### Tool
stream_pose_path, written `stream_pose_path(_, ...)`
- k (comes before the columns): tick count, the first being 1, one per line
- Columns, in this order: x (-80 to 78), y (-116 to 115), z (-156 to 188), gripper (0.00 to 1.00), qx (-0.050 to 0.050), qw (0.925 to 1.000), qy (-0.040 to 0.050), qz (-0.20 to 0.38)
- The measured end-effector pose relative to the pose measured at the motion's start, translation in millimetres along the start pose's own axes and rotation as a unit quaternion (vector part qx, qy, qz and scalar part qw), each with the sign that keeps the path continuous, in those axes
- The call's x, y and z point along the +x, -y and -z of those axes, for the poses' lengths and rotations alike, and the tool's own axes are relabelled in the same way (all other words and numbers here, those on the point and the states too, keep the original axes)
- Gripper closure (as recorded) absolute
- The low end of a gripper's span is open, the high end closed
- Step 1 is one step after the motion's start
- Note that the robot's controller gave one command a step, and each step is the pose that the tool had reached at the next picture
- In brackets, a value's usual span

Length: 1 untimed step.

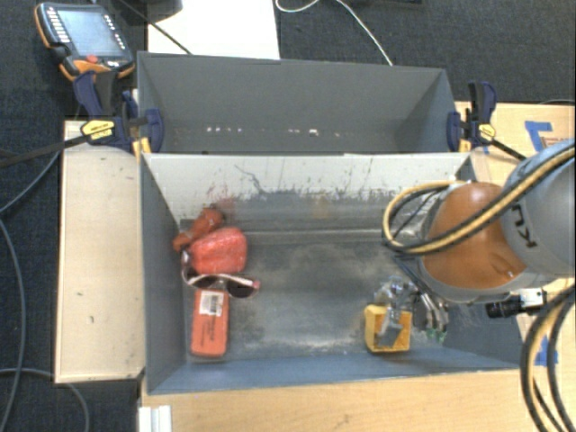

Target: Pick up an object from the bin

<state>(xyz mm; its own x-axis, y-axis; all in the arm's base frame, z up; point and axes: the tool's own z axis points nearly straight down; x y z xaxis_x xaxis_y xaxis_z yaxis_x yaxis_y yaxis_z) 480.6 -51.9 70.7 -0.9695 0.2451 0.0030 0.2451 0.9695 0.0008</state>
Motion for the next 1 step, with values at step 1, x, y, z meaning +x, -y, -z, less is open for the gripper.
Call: stream_pose_path(1, 1.1, 0.1, 3.3, 1.00, 0.000, 1.0000, -0.0017, 0.000)
